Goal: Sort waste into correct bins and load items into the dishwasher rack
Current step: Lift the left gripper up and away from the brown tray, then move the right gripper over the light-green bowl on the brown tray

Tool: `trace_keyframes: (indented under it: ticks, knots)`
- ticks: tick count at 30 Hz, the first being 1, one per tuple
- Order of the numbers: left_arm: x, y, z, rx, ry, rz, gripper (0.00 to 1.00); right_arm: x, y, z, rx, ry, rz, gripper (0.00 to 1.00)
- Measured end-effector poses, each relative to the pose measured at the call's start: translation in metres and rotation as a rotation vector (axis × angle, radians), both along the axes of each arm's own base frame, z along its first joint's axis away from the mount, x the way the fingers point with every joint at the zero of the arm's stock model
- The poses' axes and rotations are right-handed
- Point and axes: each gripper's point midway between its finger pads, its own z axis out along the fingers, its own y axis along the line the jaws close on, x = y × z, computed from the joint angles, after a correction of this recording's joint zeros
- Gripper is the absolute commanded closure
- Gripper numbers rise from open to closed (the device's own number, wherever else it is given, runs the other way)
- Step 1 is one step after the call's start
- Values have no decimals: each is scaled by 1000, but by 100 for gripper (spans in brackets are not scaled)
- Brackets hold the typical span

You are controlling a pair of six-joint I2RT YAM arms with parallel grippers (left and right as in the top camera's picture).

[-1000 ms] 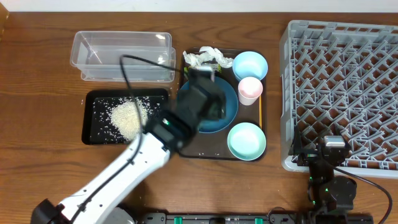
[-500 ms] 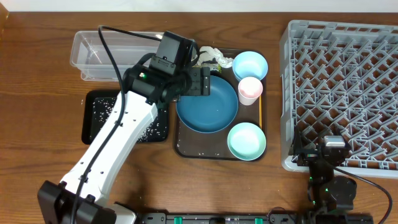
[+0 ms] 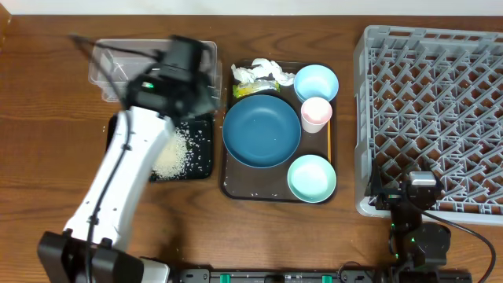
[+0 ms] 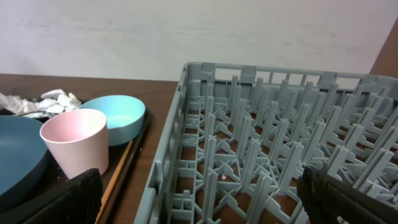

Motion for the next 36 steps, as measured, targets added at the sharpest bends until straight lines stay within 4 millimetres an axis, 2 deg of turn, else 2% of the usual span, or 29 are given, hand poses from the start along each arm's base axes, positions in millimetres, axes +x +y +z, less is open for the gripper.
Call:
trace_keyframes:
  ticks: [2, 6, 7, 10, 14, 19, 22, 24, 28, 34, 36]
  knots:
    - [-3, 33, -2, 15, 22, 96, 14, 0, 0, 0, 0, 0, 0, 1]
    - [-17, 84, -6, 28, 69, 246, 13, 0, 0, 0, 0, 0, 0, 1]
    - [-21, 97, -7, 28, 79, 288, 7, 0, 0, 1, 0, -5, -1, 1]
    - [-32, 127, -9, 23, 96, 393, 5, 0, -1, 6, -1, -25, -3, 1]
    - [-42, 151, -10, 16, 109, 475, 4, 1, 1, 8, 0, -33, 7, 1]
    - [-50, 157, -12, 12, 131, 505, 4, 1, 4, 9, 0, -38, 24, 1]
    - [-50, 157, -12, 12, 131, 504, 4, 1, 3, 23, 1, -95, 19, 1]
    - [-50, 157, -12, 12, 132, 505, 4, 0, 5, 41, 24, -168, 29, 1]
    - [-50, 157, -12, 11, 132, 505, 4, -10, 21, 87, 106, -354, 136, 1]
    - [-50, 157, -12, 11, 131, 505, 4, -43, 38, 153, 137, -642, 266, 1]
    - [-50, 157, -11, 12, 131, 505, 4, -54, 39, 168, 145, -714, 288, 1]
